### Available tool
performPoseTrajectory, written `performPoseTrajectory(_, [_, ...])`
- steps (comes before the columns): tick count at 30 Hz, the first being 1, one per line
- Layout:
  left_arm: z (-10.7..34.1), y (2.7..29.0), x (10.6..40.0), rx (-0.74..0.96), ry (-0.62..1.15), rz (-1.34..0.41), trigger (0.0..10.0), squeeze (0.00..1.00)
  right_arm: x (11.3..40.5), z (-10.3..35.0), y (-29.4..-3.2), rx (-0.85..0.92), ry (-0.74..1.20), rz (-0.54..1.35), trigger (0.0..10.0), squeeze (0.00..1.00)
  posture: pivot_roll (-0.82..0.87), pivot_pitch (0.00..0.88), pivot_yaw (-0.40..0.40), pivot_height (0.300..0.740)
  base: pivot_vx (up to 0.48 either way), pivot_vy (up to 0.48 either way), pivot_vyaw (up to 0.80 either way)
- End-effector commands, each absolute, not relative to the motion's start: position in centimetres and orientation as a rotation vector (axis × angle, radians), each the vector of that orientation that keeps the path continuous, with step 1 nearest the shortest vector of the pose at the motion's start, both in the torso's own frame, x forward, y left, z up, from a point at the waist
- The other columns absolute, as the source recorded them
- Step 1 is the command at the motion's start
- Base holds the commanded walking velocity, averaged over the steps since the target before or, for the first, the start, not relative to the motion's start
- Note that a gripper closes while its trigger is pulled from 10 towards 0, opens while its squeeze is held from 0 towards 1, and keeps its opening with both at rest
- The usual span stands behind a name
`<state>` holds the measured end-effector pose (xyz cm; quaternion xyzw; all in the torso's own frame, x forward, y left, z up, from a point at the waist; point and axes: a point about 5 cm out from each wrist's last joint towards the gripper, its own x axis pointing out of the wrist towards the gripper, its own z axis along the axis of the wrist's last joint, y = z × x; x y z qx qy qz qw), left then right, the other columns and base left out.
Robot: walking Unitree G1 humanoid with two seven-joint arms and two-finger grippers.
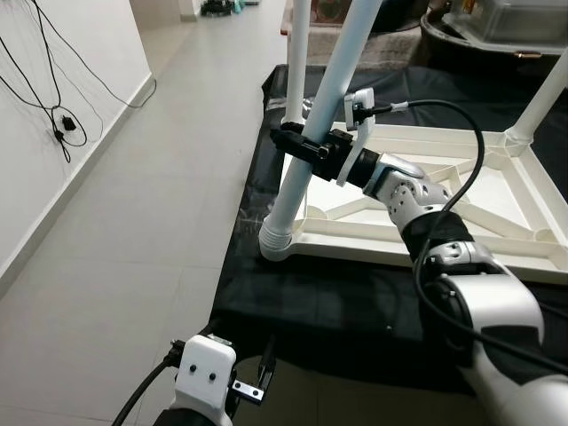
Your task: Building children table
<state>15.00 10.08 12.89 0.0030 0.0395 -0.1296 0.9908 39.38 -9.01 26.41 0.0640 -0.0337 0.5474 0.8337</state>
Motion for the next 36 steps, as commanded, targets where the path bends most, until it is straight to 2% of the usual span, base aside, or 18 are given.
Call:
performPoseTrajectory(1, [12.6,10.2,14.8,0.012,0.097,-0.260,10.0,0.00,38.7,20.7,-8.6,0.086,0.187,1.170,10.0,0.00,0.11,0.153,-0.032,0.740,0.000,0.000,0.00])
performPoseTrajectory(3, [12.6,10.3,14.8,0.015,0.096,-0.262,10.0,0.00,38.5,20.5,-8.3,-0.015,0.193,1.185,10.0,0.00,0.11,0.153,-0.032,0.740,0.000,0.000,0.00])
performPoseTrajectory(11, [12.6,10.3,14.8,0.016,0.096,-0.262,10.0,0.00,38.7,20.4,-8.1,-0.100,0.204,1.150,10.0,0.00,0.11,0.153,-0.033,0.740,0.000,0.000,0.00])
performPoseTrajectory(14, [12.6,10.3,14.9,0.016,0.095,-0.262,10.0,0.00,39.1,19.4,-7.8,-0.181,0.285,1.030,10.0,0.00,0.11,0.157,-0.033,0.740,0.000,0.000,0.00])
performPoseTrajectory(20, [12.6,10.2,14.9,0.015,0.094,-0.261,10.0,0.00,39.3,18.7,-8.0,-0.201,0.322,0.953,10.0,0.00,0.11,0.157,-0.035,0.740,0.000,0.000,0.00])
performPoseTrajectory(21, [12.6,10.2,14.9,0.016,0.093,-0.261,10.0,0.00,39.5,18.4,-8.3,-0.182,0.338,0.870,10.0,0.00,0.11,0.157,-0.035,0.740,0.000,0.000,0.00])
performPoseTrajectory(22, [12.6,10.2,14.9,0.016,0.093,-0.261,10.0,0.00,39.5,18.4,-8.3,-0.182,0.338,0.870,10.0,0.00,0.11,0.157,-0.035,0.740,0.000,0.000,0.00])
performPoseTrajectory(23, [12.6,10.2,14.9,0.015,0.093,-0.259,10.0,0.00,40.2,18.0,-9.0,-0.109,0.326,0.662,10.0,0.00,0.11,0.159,-0.036,0.740,0.000,0.000,0.00])
performPoseTrajectory(24, [12.6,10.2,14.9,0.015,0.093,-0.259,10.0,0.00,40.4,18.0,-9.3,-0.073,0.317,0.582,10.0,0.00,0.11,0.159,-0.036,0.740,0.000,0.000,0.00])
performPoseTrajectory(27, [12.6,10.2,14.9,0.014,0.093,-0.258,10.0,0.00,40.6,17.8,-9.8,-0.006,0.323,0.486,10.0,0.00,0.11,0.159,-0.036,0.740,0.000,0.000,0.00])
performPoseTrajectory(29, [12.6,10.2,14.9,0.014,0.094,-0.259,10.0,0.00,40.8,17.6,-10.7,0.061,0.316,0.341,10.0,0.00,0.11,0.161,-0.034,0.740,0.000,0.000,0.00])
performPoseTrajectory(34, [12.6,10.2,14.9,0.014,0.095,-0.260,10.0,0.00,40.9,17.3,-11.8,0.099,0.307,0.173,10.0,0.00,0.10,0.159,-0.030,0.740,0.000,0.000,0.00])
performPoseTrajectory(35, [12.5,10.3,14.9,0.015,0.095,-0.262,10.0,0.00,40.9,17.3,-12.4,0.109,0.282,0.067,10.0,0.00,0.11,0.157,-0.031,0.740,0.000,0.000,0.00])
performPoseTrajectory(36, [12.5,10.3,14.9,0.015,0.095,-0.262,10.0,0.00,40.9,17.3,-12.4,0.109,0.282,0.067,10.0,0.00,0.11,0.157,-0.031,0.740,0.000,0.000,0.00])
